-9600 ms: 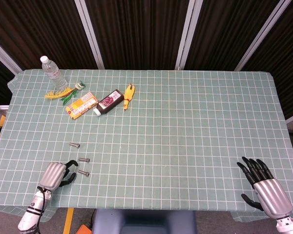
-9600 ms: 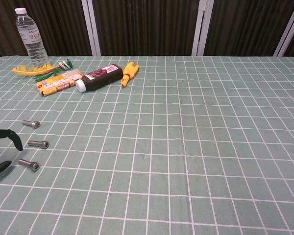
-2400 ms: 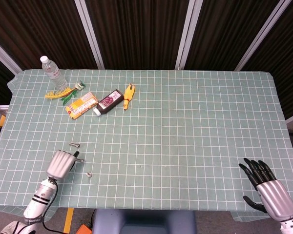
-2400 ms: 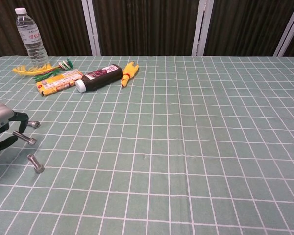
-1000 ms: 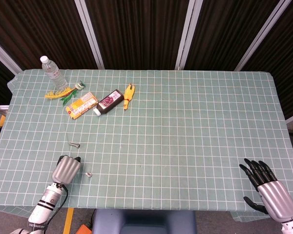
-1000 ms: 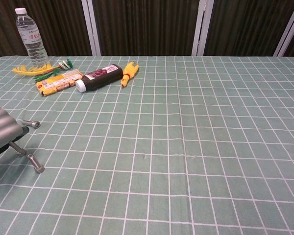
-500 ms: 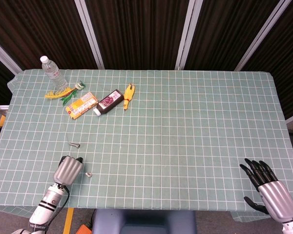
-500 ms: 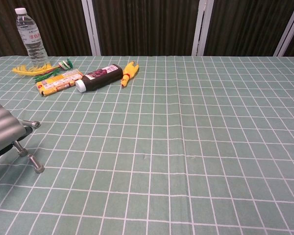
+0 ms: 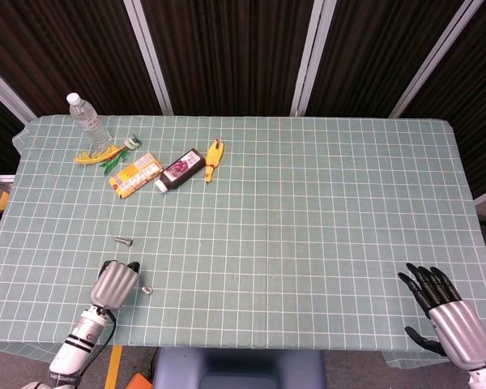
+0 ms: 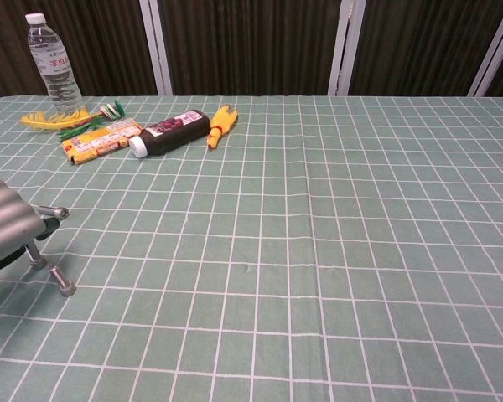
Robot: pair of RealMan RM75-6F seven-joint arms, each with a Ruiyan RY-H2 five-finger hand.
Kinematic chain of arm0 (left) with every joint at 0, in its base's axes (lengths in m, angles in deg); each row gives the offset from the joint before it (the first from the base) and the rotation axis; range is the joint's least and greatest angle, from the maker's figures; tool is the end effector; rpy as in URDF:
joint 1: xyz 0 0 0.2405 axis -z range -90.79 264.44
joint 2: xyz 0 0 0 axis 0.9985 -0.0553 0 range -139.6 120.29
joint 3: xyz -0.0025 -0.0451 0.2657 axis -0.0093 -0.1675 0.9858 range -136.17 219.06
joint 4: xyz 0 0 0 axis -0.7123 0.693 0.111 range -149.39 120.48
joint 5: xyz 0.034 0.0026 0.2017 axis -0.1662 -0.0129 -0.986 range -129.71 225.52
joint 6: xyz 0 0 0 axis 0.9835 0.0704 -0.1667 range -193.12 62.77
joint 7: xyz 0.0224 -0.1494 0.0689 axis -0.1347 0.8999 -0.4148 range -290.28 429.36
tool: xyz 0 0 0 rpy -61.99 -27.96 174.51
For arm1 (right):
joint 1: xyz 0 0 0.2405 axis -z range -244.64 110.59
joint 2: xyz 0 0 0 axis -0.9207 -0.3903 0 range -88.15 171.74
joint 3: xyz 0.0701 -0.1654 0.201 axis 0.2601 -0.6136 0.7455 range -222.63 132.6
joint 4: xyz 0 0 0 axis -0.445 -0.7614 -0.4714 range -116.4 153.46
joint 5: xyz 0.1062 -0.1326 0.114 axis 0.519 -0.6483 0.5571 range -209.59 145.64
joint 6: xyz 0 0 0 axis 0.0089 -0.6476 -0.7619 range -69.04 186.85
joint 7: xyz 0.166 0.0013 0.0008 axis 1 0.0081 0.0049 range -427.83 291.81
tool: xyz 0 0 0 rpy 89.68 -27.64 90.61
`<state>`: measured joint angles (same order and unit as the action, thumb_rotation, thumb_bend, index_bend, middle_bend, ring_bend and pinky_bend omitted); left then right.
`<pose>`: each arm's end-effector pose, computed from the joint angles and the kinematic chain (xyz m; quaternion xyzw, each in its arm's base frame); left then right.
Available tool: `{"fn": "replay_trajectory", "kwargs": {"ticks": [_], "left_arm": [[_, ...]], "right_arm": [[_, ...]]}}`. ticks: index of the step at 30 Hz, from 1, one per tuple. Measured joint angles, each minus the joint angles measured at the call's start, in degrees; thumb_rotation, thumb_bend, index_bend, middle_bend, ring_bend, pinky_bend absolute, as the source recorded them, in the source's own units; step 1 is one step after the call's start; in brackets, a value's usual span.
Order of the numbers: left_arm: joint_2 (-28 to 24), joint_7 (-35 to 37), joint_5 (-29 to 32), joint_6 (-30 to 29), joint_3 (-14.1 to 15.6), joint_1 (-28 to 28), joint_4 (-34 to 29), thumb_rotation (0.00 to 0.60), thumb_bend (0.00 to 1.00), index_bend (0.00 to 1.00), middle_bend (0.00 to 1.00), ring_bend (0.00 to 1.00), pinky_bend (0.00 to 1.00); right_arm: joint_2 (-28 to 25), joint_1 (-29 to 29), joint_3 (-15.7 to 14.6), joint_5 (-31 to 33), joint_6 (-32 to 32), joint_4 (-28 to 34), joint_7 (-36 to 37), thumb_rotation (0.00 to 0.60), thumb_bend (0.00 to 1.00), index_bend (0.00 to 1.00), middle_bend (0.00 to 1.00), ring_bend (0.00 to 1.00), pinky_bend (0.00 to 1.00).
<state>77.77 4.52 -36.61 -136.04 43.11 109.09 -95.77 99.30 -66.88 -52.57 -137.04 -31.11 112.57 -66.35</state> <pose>-0.2534 0.2644 -0.0028 -0.8158 -0.0002 -0.1292 0.5637 -0.2976 -0.1317 0.1686 0.6927 -0.3681 0.3760 0.4932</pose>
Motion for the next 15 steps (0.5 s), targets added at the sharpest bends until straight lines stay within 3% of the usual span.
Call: {"fn": "replay_trajectory", "kwargs": {"ticks": [15], "left_arm": [[-1.9, 0.4, 0.6, -1.0, 0.1, -0.9, -3.3, 0.600, 0.48, 0.38, 1.00, 1.00, 1.00]], "right_arm": [[-0.1, 0.0, -0.2, -0.6, -0.1, -0.2, 0.2, 0.600, 0.31, 0.00, 0.00, 0.00, 0.00]]}}
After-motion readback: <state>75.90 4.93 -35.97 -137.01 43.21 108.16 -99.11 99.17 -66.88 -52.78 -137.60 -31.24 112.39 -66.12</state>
